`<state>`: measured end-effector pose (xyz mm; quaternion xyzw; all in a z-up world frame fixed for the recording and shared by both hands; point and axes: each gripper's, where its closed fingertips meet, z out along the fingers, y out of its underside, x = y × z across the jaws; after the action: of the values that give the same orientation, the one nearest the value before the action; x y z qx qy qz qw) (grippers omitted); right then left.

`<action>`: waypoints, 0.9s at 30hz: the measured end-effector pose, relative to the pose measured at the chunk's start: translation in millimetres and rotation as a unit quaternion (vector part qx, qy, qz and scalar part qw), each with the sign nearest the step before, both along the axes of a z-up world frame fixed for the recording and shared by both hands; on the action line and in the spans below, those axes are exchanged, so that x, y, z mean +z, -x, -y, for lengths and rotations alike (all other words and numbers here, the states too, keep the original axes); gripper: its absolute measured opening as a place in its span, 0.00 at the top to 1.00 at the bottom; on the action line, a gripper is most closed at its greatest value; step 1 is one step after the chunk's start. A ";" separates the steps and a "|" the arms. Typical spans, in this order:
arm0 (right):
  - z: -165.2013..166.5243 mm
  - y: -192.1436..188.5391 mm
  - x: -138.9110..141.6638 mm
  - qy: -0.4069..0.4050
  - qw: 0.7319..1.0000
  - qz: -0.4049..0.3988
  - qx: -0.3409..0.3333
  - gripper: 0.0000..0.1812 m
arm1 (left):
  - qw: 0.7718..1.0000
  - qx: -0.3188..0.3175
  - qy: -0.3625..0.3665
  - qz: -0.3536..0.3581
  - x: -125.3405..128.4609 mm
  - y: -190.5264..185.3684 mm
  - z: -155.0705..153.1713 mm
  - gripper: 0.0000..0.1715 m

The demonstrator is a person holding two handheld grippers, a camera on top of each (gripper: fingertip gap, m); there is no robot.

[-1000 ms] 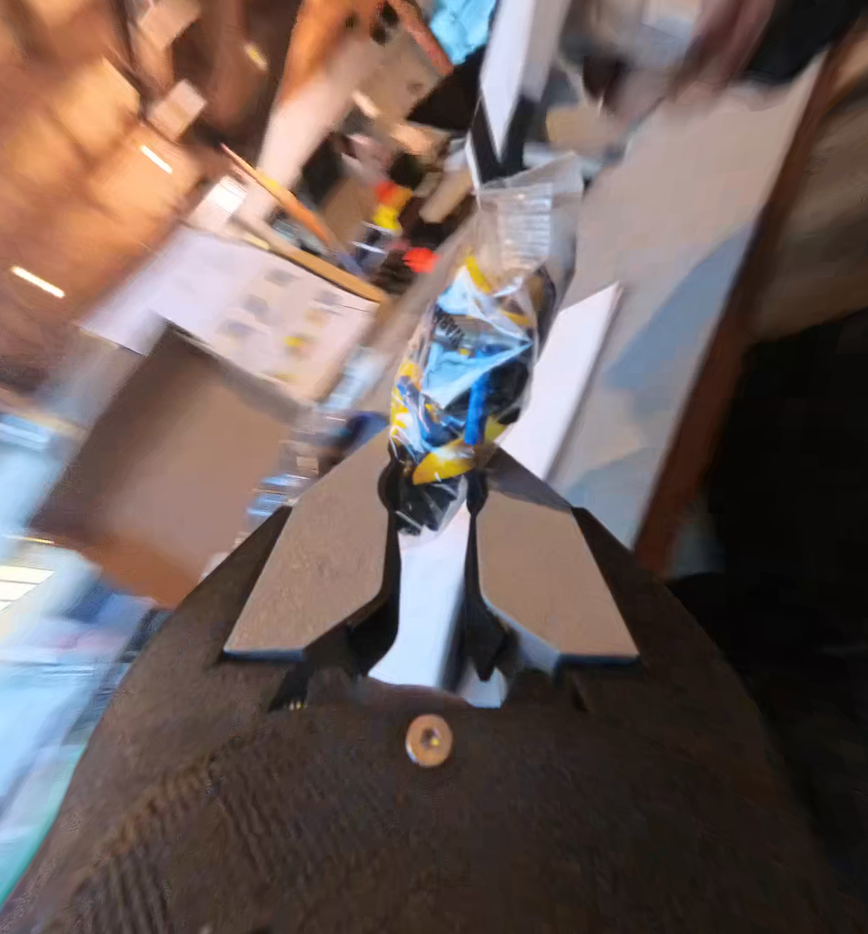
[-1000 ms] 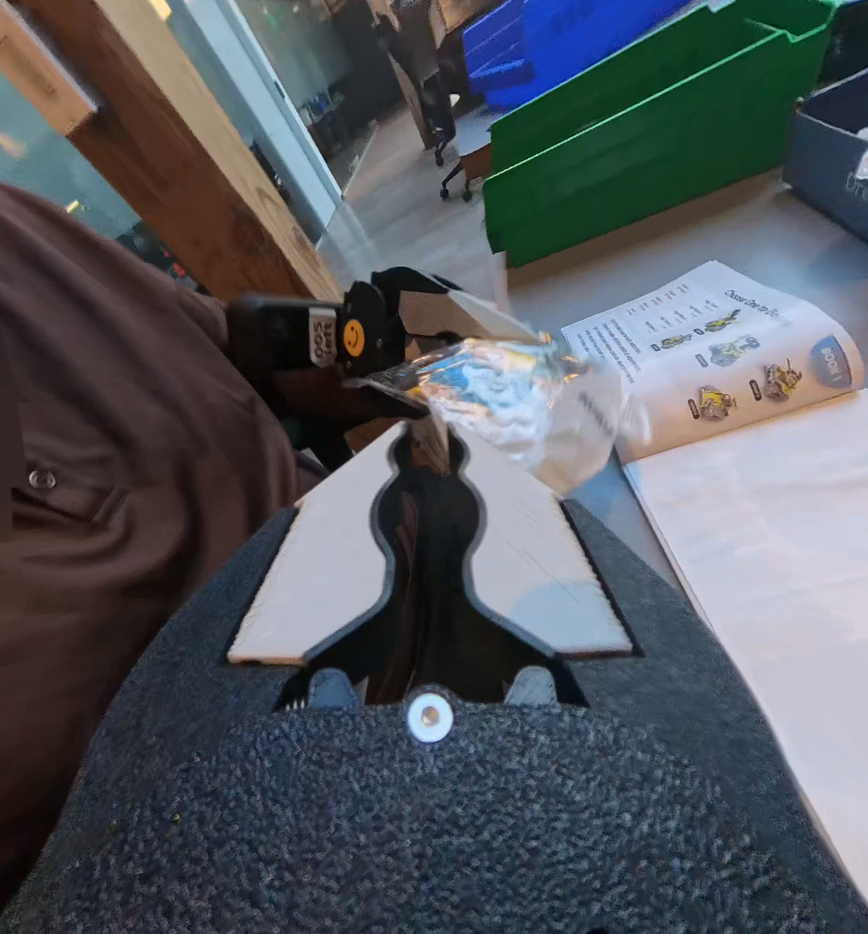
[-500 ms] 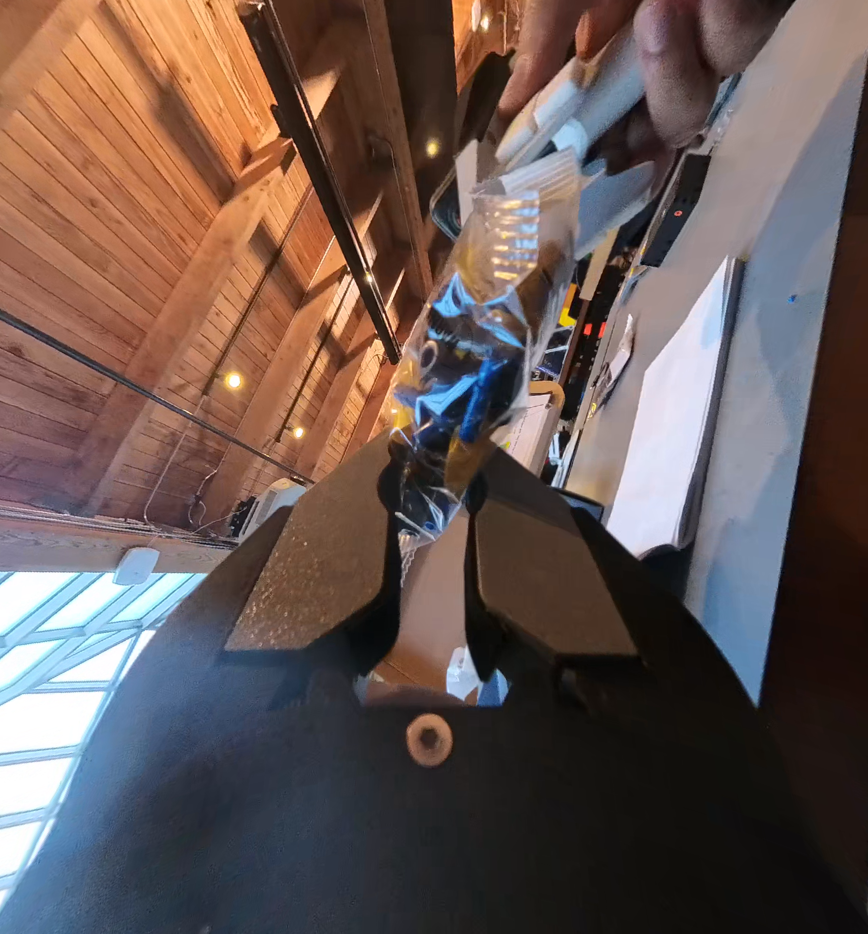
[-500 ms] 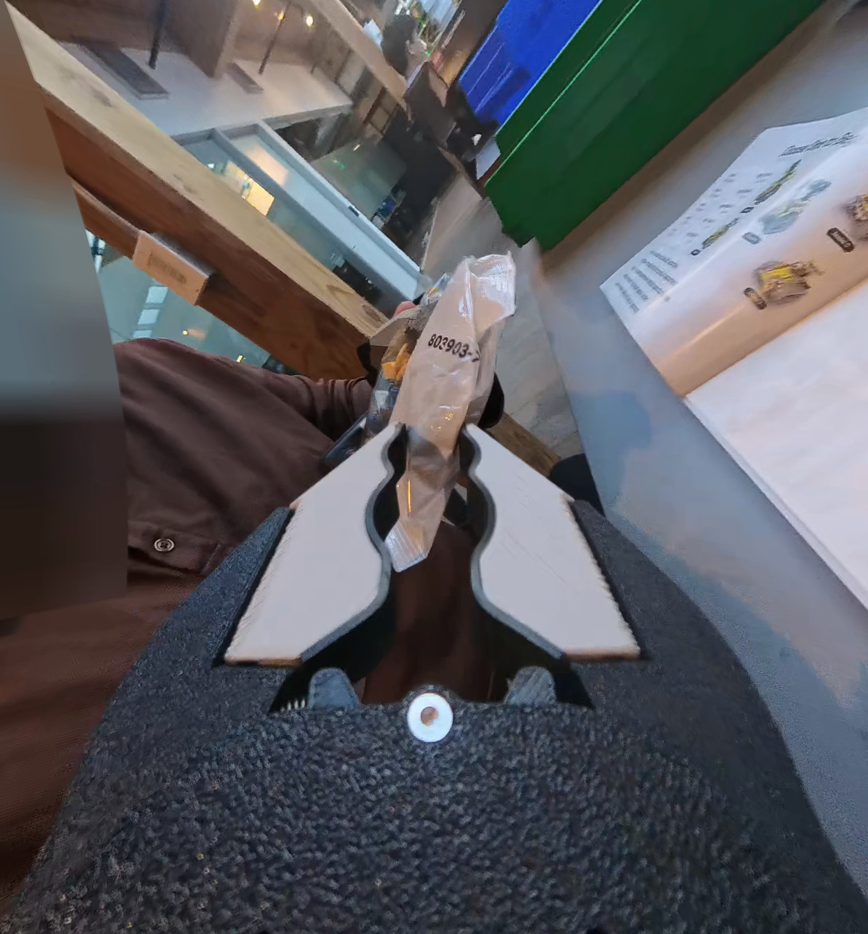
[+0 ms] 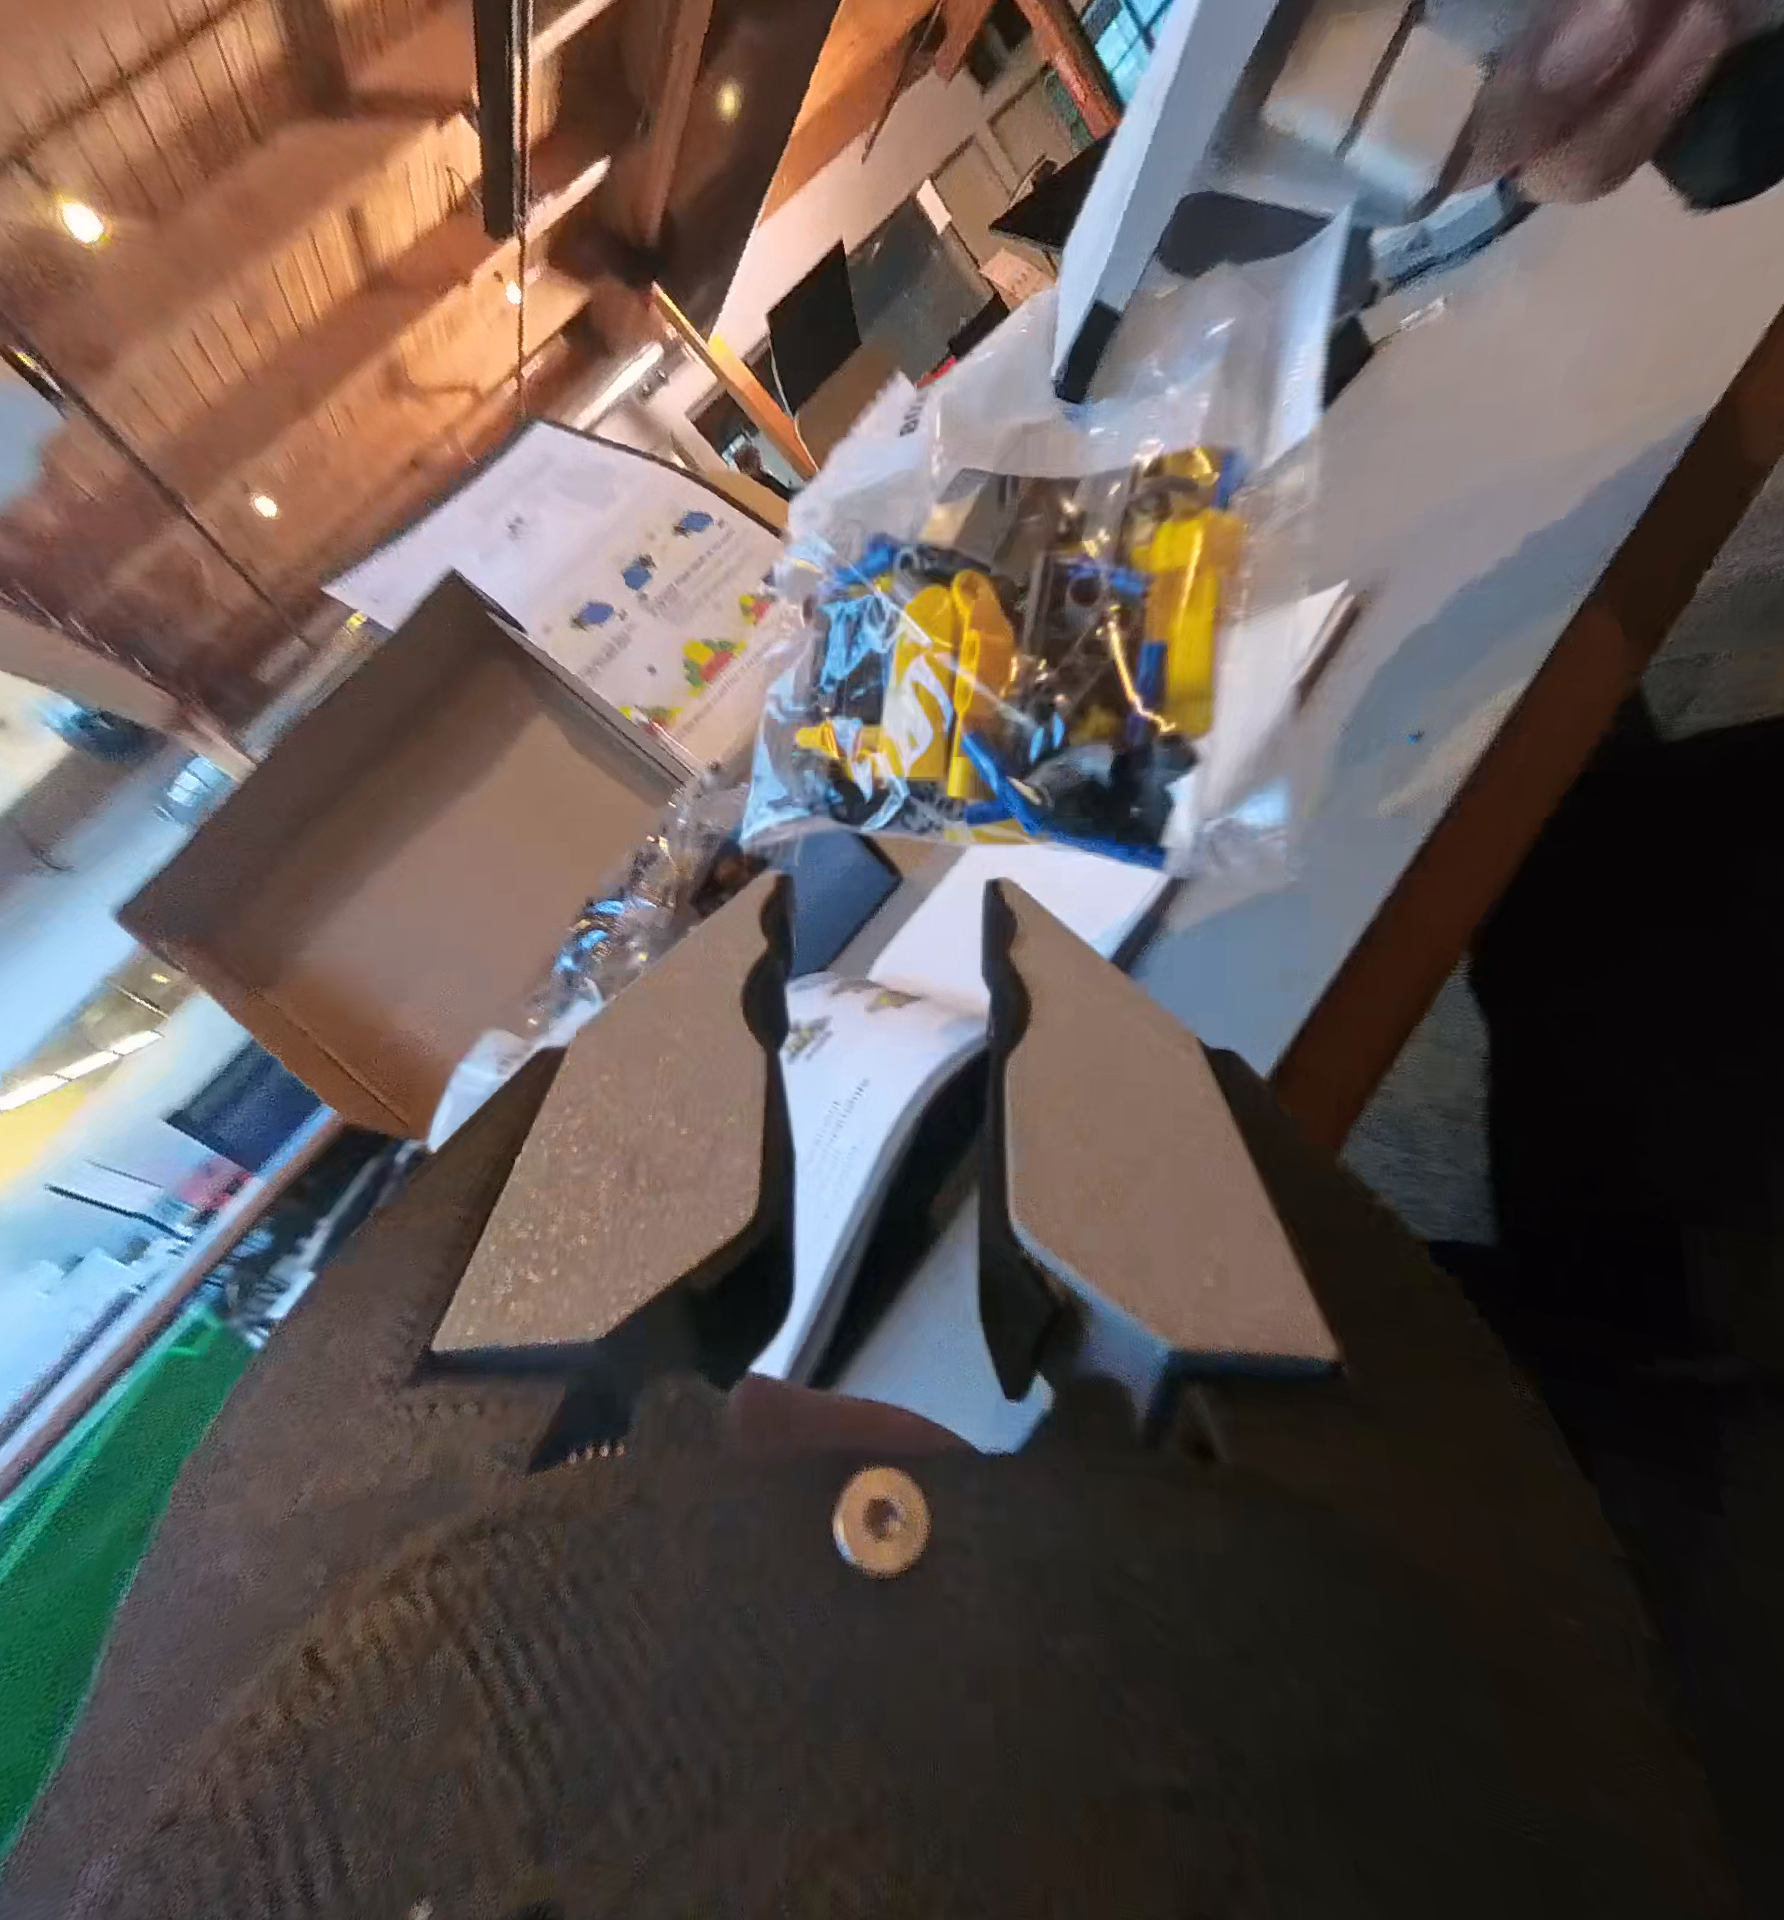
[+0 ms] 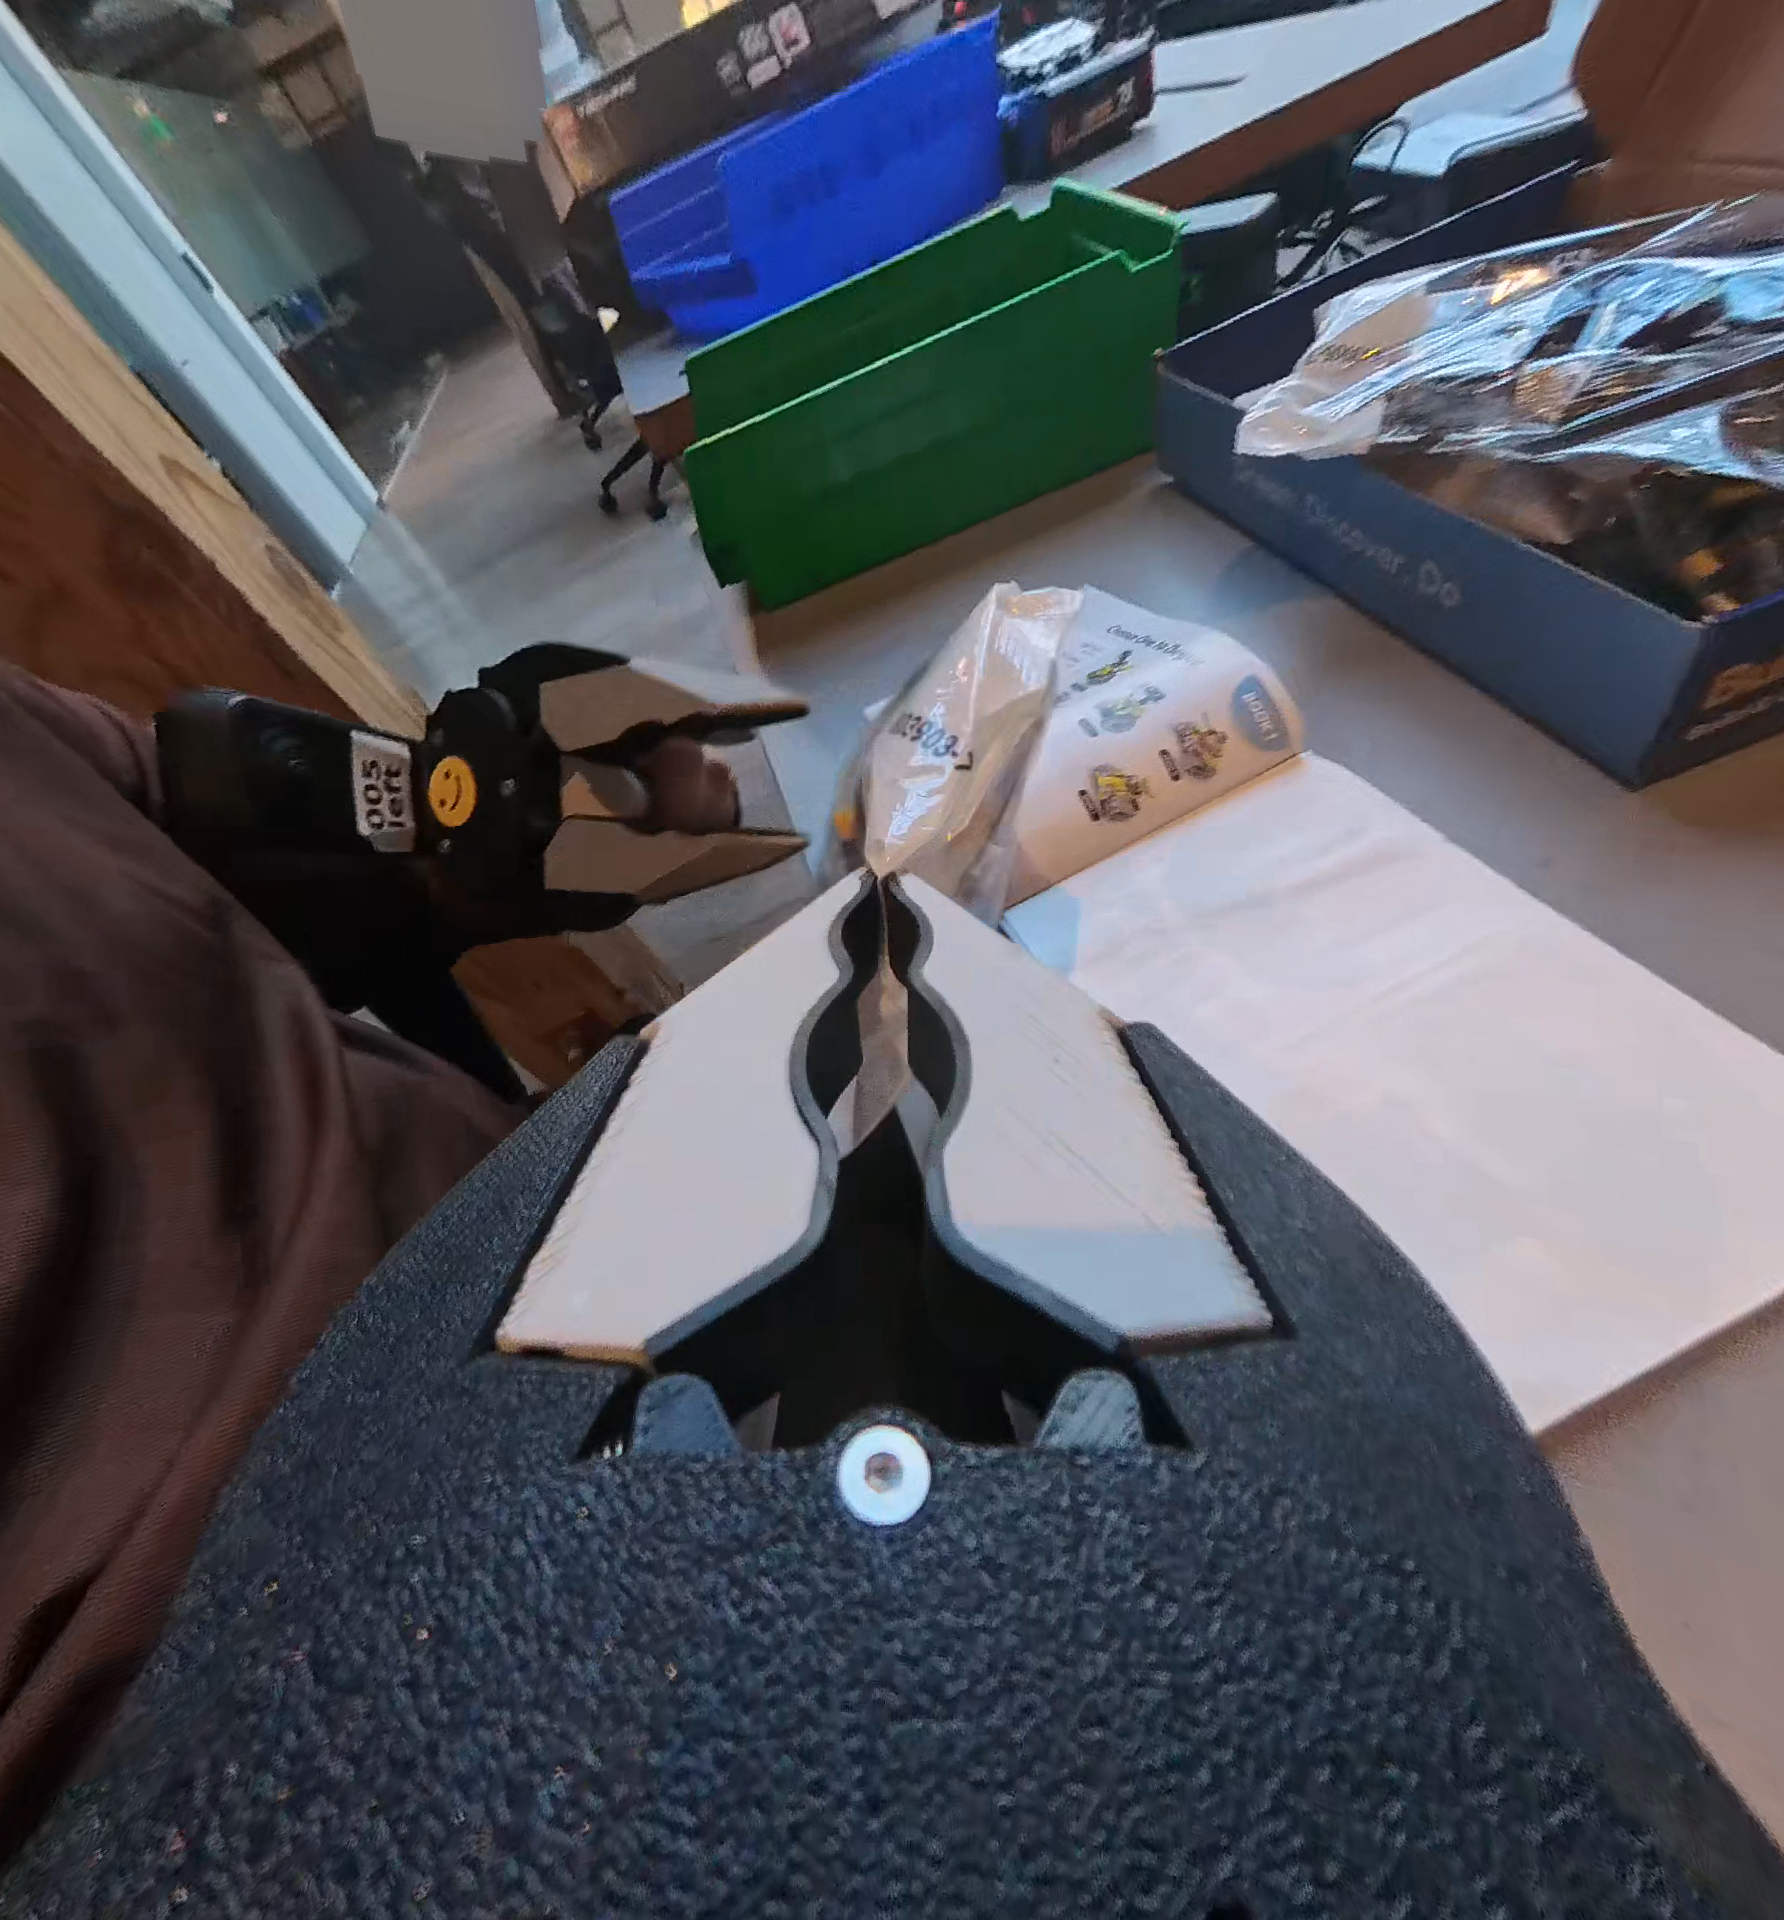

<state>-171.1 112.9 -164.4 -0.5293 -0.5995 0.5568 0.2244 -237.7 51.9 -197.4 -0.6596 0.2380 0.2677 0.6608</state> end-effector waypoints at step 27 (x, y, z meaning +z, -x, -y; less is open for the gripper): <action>44.0 26.6 17.4 0.102 0.965 -0.089 0.226 1.00 | 0.949 -0.063 0.067 0.301 -23.3 -2.8 52.1 0.64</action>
<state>-197.8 69.0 -146.9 -0.3482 -0.6216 0.6959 0.0899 -234.8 -0.2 -220.7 -0.7359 0.0866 -0.0025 0.6715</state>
